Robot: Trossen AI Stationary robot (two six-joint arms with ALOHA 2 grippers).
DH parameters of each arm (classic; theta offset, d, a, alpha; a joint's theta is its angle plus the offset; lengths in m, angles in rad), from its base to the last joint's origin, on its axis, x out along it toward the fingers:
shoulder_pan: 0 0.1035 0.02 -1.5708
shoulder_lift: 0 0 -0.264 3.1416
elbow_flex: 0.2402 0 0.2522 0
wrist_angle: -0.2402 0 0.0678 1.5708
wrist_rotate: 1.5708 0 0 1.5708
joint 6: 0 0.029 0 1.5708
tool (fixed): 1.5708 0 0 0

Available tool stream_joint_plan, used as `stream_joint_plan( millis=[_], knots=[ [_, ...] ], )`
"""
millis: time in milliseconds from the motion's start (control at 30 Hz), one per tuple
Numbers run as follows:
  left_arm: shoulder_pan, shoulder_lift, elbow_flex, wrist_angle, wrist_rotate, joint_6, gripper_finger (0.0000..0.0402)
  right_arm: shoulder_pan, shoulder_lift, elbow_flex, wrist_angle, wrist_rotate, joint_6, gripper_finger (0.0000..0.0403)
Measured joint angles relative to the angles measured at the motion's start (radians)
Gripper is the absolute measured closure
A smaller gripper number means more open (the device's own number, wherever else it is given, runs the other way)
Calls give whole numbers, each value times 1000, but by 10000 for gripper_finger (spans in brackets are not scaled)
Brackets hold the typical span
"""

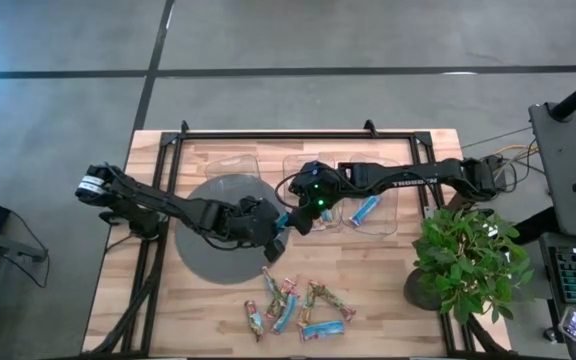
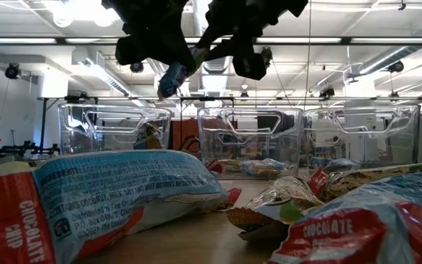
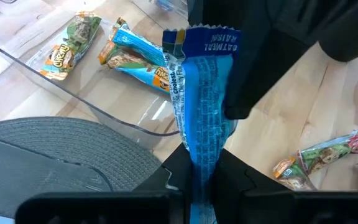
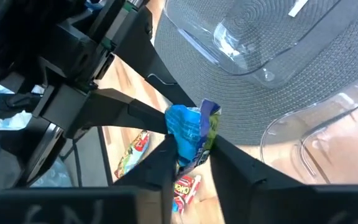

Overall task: Pick and place Granola Bars by type
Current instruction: Put the blue granola bar into the right transparent bin

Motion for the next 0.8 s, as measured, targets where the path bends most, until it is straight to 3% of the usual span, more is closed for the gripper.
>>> stream_joint_plan(
  millis=[200,367,567,800],
  knots=[
    [-16,0,11,22,-10,-20,372,0,-3,0,1,-2,-8,357],
    [-35,0,11,31,-21,-28,324,0,-3,0,5,-2,-21,356],
    [-57,0,11,32,-117,-50,256,-2,-3,0,8,9,-30,360],
    [-92,-16,15,-29,-154,-75,236,-3,-17,-2,-107,94,-65,360]
  ],
)
